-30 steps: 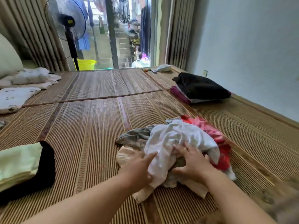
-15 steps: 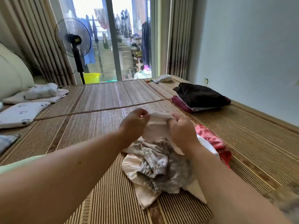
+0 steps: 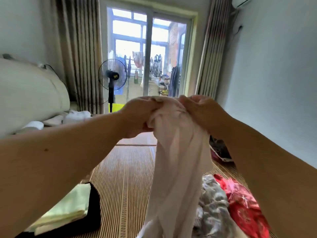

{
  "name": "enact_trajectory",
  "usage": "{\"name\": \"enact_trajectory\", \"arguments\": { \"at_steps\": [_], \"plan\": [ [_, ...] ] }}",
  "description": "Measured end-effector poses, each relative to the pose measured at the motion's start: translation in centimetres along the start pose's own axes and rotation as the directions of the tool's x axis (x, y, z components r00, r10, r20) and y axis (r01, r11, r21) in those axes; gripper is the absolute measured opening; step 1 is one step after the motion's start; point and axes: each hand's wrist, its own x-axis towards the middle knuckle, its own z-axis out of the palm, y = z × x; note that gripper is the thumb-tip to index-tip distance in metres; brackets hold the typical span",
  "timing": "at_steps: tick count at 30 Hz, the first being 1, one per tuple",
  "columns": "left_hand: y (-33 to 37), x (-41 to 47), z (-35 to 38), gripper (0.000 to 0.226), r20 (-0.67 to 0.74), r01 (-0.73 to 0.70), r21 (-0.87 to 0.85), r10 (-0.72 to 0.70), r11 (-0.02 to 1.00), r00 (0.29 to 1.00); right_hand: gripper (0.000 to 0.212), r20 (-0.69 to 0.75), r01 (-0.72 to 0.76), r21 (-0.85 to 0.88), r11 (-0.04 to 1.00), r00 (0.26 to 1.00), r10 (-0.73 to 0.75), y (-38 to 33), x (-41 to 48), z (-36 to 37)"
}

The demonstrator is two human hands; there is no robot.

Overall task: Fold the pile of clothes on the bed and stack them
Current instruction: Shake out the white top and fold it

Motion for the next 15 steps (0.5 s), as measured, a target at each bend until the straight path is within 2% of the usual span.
{"name": "enact_trajectory", "arguments": {
  "at_steps": [2,4,7,8,12,15],
  "plan": [
    [1.7,-0.6,-3.3,0.008,-0.09,0.064,0.007,-0.063,0.998,0.994,0.043,0.157,0.112,-0.138,0.984,0.984,-0.09,-1.1,-0.2,0.6],
    [3.0,-1.5,-6.6,0.012,-0.117,0.101,0.104,-0.089,0.989,0.989,0.042,0.279,0.122,-0.219,0.968,0.959,-0.057,-1.7,-0.1,1.6],
    [4.1,-2.8,-10.1,0.016,-0.105,0.136,0.295,-0.109,0.946,0.989,0.03,0.289,0.147,-0.419,0.896,0.957,-0.022,-1.9,0.3,3.2],
    [4.3,-3.2,-11.0,0.019,-0.12,0.146,0.345,-0.11,0.927,0.987,0.032,0.287,0.161,-0.436,0.885,0.957,-0.033,-2.0,0.4,3.8],
    [4.2,-4.5,-12.9,0.02,-0.123,0.168,0.5,-0.123,0.849,0.985,0.035,0.266,0.143,-0.359,0.922,0.963,-0.046,-2.7,0.4,5.4],
    [4.0,-4.9,-14.1,0.02,-0.152,0.179,0.525,-0.115,0.832,0.982,0.04,0.243,0.163,-0.364,0.917,0.967,-0.076,-3.2,0.6,6.1]
  ]
}}
